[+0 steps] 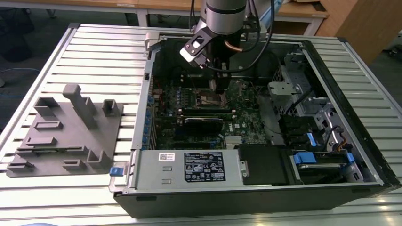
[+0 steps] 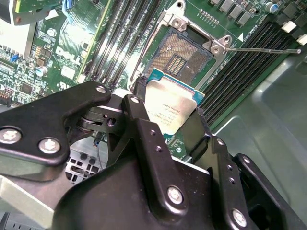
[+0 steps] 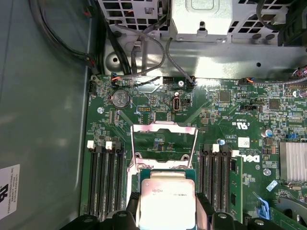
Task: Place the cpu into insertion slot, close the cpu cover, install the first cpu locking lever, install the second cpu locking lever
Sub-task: 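Place the cpu into insertion slot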
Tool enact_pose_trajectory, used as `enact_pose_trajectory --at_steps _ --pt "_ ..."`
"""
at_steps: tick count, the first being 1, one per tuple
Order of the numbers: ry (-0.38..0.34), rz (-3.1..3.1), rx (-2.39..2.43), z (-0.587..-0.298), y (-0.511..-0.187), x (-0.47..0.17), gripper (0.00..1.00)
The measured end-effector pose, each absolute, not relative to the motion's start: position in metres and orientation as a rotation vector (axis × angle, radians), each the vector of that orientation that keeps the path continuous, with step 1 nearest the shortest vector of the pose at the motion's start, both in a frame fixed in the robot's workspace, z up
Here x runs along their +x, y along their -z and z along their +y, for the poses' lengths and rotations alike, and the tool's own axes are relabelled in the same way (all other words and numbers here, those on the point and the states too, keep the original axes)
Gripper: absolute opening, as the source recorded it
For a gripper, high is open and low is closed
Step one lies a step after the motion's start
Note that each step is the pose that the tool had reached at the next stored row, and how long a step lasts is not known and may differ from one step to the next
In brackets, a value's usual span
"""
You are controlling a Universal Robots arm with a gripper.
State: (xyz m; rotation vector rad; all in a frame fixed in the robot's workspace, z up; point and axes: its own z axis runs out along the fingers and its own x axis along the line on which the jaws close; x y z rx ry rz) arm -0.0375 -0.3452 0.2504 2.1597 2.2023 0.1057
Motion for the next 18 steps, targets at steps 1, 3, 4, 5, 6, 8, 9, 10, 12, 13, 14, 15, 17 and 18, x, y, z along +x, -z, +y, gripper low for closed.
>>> enact_pose_trajectory --at_steps 1,3,4,5,6,8,9,10,12,13,14,15,17,18 --pt "-0.106 2.202 2.16 -0.345 -0.25 -0.038 0.54" --pt "-0.106 2.202 2.16 -0.345 -0.249 -0.038 0.54" --pt "-0.105 2.202 2.16 -0.345 -0.248 -0.038 0.54" --pt "-0.106 2.202 2.16 -0.345 -0.248 -0.038 0.54" --pt "-0.106 2.202 2.16 -0.345 -0.247 -0.038 0.54" --pt "-0.107 2.202 2.159 -0.345 -0.244 -0.038 0.54" --pt "-0.107 2.202 2.159 -0.345 -0.244 -0.038 0.54" --pt "-0.107 2.202 2.159 -0.345 -0.243 -0.039 0.54" --pt "-0.107 2.202 2.159 -0.345 -0.241 -0.04 0.54" --pt "-0.107 2.202 2.159 -0.345 -0.24 -0.04 0.54" --pt "-0.107 2.202 2.159 -0.345 -0.24 -0.041 0.54" --pt "-0.107 2.201 2.159 -0.345 -0.239 -0.042 0.54" --pt "-0.107 2.202 2.159 -0.345 -0.238 -0.044 0.54" --pt "-0.107 2.202 2.158 -0.345 -0.237 -0.045 0.54"
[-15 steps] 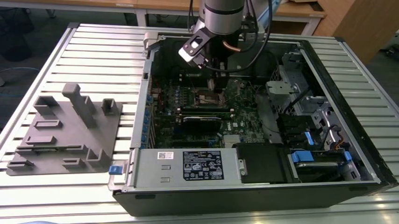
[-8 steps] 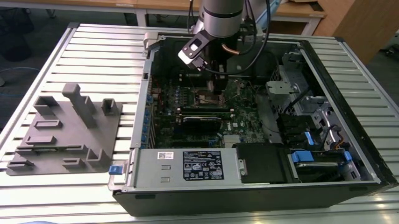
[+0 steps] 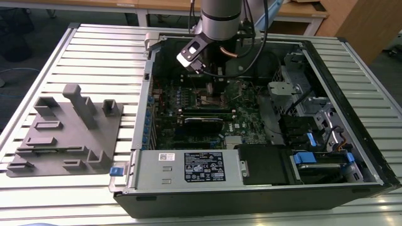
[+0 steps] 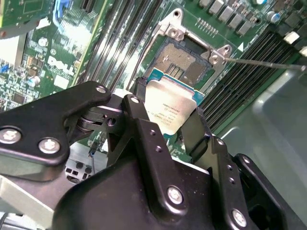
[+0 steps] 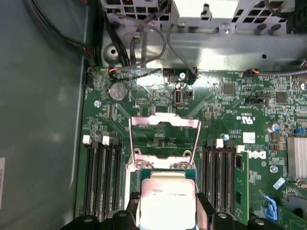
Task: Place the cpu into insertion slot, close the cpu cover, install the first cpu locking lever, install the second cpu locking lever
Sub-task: 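Place the cpu into insertion slot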
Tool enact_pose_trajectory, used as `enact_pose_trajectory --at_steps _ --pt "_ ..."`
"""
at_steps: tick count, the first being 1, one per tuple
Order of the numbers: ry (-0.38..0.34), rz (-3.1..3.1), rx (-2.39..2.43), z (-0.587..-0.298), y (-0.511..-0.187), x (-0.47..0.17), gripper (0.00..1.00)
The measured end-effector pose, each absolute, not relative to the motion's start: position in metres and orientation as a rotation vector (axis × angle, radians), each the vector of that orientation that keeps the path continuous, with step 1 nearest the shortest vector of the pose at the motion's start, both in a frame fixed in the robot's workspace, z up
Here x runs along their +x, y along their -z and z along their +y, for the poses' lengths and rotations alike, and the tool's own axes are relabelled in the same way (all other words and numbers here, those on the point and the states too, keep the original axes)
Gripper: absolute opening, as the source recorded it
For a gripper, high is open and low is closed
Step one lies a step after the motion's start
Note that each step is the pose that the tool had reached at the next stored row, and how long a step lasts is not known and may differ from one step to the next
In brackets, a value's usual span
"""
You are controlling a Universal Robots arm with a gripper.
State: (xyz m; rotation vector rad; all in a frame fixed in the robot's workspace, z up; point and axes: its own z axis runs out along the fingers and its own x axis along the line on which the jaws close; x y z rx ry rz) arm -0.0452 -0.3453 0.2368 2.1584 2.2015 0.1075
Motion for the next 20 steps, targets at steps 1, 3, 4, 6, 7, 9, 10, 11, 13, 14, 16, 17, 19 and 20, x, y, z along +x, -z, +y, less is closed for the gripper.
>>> enact_pose_trajectory --at_steps 1,3,4,6,7,9,10,11,13,14,16,17,19,20 --pt "-0.108 2.201 2.158 -0.345 -0.236 -0.046 0.54" --pt "-0.108 2.201 2.158 -0.345 -0.236 -0.049 0.54" --pt "-0.109 2.201 2.158 -0.345 -0.235 -0.05 0.54" --pt "-0.109 2.201 2.158 -0.345 -0.231 -0.051 0.54" --pt "-0.109 2.201 2.158 -0.345 -0.23 -0.051 0.54" --pt "-0.109 2.201 2.158 -0.345 -0.226 -0.051 0.54" --pt "-0.109 2.201 2.158 -0.345 -0.224 -0.052 0.54" --pt "-0.109 2.201 2.158 -0.345 -0.223 -0.052 0.54" --pt "-0.109 2.201 2.158 -0.344 -0.222 -0.053 0.54" --pt "-0.109 2.201 2.158 -0.344 -0.222 -0.053 0.54" --pt "-0.109 2.201 2.158 -0.343 -0.22 -0.054 0.54" --pt "-0.109 2.201 2.158 -0.343 -0.218 -0.054 0.54" --pt "-0.109 2.201 2.158 -0.343 -0.214 -0.054 0.54" --pt "-0.109 2.201 2.158 -0.343 -0.212 -0.054 0.54"
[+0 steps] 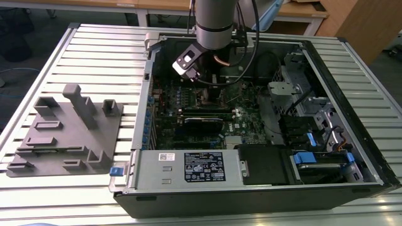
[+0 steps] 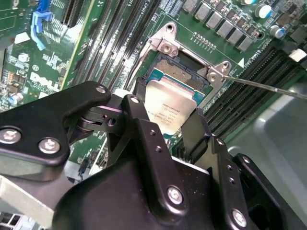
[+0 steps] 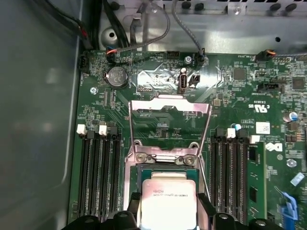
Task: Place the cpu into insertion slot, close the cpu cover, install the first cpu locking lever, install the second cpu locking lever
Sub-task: 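Place the cpu into insertion slot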
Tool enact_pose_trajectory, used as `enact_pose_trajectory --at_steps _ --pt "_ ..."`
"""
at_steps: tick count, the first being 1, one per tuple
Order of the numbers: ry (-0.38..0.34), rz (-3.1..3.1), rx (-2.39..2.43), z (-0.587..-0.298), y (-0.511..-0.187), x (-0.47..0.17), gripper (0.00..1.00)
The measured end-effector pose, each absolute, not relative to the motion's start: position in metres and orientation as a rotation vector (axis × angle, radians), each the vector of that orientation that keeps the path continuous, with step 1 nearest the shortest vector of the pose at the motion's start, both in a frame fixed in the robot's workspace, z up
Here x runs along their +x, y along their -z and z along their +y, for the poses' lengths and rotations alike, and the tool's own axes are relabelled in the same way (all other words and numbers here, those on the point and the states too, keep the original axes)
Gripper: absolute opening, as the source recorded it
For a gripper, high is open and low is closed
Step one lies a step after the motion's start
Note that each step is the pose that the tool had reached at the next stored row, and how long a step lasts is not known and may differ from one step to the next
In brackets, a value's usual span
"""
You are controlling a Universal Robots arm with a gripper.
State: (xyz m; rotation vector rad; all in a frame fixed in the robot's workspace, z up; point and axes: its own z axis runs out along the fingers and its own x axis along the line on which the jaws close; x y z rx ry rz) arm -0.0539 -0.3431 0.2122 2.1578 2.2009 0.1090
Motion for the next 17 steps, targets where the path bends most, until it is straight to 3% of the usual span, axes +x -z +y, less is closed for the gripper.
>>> enact_pose_trajectory --at_steps 17 --pt "-0.109 2.201 2.158 -0.339 -0.197 -0.055 0.54"
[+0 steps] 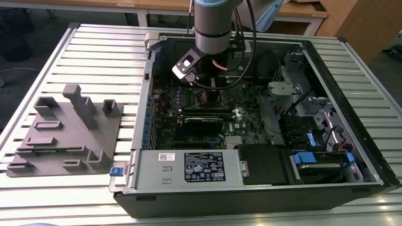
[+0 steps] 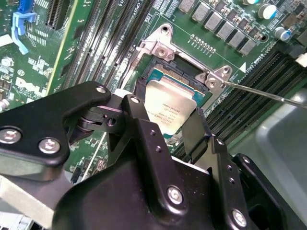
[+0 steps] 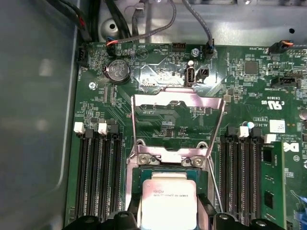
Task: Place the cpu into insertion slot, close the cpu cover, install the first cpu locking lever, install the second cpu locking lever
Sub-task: 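Place the cpu into insertion slot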
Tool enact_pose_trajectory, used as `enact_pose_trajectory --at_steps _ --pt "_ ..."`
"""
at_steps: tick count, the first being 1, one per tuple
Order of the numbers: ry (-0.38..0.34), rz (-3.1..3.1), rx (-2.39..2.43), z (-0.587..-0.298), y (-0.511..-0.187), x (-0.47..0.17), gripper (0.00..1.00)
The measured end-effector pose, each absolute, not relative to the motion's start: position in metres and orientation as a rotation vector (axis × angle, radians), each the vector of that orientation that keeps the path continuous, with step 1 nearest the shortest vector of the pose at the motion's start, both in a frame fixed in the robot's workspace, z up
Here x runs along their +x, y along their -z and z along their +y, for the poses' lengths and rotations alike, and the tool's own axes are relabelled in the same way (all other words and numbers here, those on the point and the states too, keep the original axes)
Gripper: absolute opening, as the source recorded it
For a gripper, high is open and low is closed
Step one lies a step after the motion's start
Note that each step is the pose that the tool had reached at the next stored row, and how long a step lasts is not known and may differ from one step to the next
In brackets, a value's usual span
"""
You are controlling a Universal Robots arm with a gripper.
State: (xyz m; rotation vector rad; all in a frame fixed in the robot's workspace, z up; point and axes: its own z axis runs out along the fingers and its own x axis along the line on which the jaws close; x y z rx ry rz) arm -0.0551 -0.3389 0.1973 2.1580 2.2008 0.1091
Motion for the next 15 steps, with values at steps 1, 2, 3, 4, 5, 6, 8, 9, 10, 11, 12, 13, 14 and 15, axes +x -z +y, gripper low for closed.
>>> enact_pose_trajectory --at_steps 1,2,3,4,5,6,8,9,10,11,12,13,14,15 --pt "-0.109 2.201 2.158 -0.3389 -0.197 -0.0552 0.54" --pt "-0.109 2.201 2.158 -0.3389 -0.1971 -0.0552 0.54" --pt "-0.109 2.201 2.158 -0.339 -0.1971 -0.0552 0.54" --pt "-0.109 2.201 2.158 -0.3389 -0.1971 -0.0554 0.54" --pt "-0.109 2.201 2.158 -0.3389 -0.1969 -0.0563 0.54" --pt "-0.109 2.201 2.158 -0.3389 -0.1968 -0.0574 0.54" --pt "-0.11 2.2 2.158 -0.3389 -0.196 -0.0592 0.54" --pt "-0.11 2.2 2.158 -0.3389 -0.1951 -0.0592 0.54" --pt "-0.109 2.197 2.161 -0.3389 -0.1941 -0.0592 0.54" --pt "-0.109 2.192 2.166 -0.339 -0.1936 -0.0592 0.54" --pt "-0.109 2.188 2.17 -0.339 -0.1935 -0.0592 0.54" --pt "-0.108 2.185 2.173 -0.339 -0.1934 -0.0592 0.54" --pt "-0.109 2.182 2.175 -0.3389 -0.1932 -0.0591 0.54" --pt "-0.108 2.18 2.178 -0.3389 -0.1931 -0.0591 0.54"
